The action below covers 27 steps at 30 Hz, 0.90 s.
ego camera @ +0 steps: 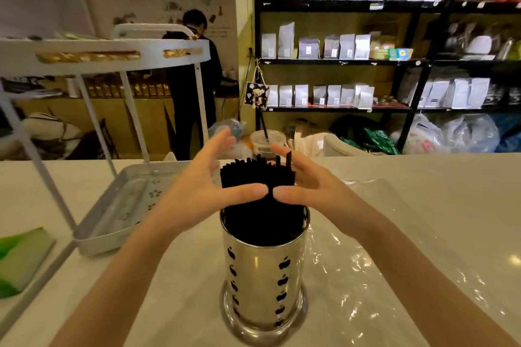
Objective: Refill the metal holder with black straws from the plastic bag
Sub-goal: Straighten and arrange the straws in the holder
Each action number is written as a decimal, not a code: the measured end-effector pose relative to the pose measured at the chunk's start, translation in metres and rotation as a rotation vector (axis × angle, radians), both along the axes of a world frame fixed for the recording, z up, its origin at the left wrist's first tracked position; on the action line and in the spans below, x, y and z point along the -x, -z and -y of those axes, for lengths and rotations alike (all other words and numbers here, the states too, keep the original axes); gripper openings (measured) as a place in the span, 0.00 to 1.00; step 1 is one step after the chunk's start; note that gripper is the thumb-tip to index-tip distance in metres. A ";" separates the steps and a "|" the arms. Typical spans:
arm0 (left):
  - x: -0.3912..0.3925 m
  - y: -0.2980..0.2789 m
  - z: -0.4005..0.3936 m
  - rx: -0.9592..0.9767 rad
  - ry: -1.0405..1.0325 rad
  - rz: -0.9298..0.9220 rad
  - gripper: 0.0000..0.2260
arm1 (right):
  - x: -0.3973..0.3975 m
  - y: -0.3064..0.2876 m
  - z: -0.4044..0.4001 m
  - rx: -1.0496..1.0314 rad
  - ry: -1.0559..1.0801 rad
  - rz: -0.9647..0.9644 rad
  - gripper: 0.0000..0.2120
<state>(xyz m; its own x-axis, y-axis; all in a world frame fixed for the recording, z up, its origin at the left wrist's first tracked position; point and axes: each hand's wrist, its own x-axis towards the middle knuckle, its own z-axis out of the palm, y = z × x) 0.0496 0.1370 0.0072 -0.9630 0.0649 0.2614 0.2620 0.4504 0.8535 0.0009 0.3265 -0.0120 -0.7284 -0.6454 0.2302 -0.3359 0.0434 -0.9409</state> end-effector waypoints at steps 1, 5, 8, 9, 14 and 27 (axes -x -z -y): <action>0.002 0.002 0.003 -0.023 0.045 0.085 0.53 | 0.000 -0.001 0.002 0.030 0.007 -0.003 0.29; 0.005 0.006 0.003 -0.051 0.206 0.172 0.27 | -0.003 -0.003 0.005 0.094 0.097 -0.120 0.30; 0.005 0.006 -0.003 -0.102 0.250 0.154 0.18 | -0.005 0.001 0.004 0.007 0.167 -0.272 0.27; 0.005 0.006 -0.005 -0.120 0.259 0.156 0.17 | -0.006 0.000 0.003 0.000 0.179 -0.280 0.27; 0.004 0.004 -0.007 -0.122 0.271 0.152 0.19 | -0.006 -0.004 -0.003 0.050 0.181 -0.315 0.24; 0.004 0.002 -0.005 -0.073 0.364 0.093 0.18 | -0.018 -0.006 -0.005 -0.057 0.111 -0.518 0.20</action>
<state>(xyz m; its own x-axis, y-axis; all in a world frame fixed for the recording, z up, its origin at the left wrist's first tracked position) 0.0456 0.1422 0.0057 -0.9001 0.3916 0.1908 0.3137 0.2788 0.9076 0.0188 0.3310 -0.0065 -0.5931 -0.5931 0.5445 -0.7462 0.1510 -0.6483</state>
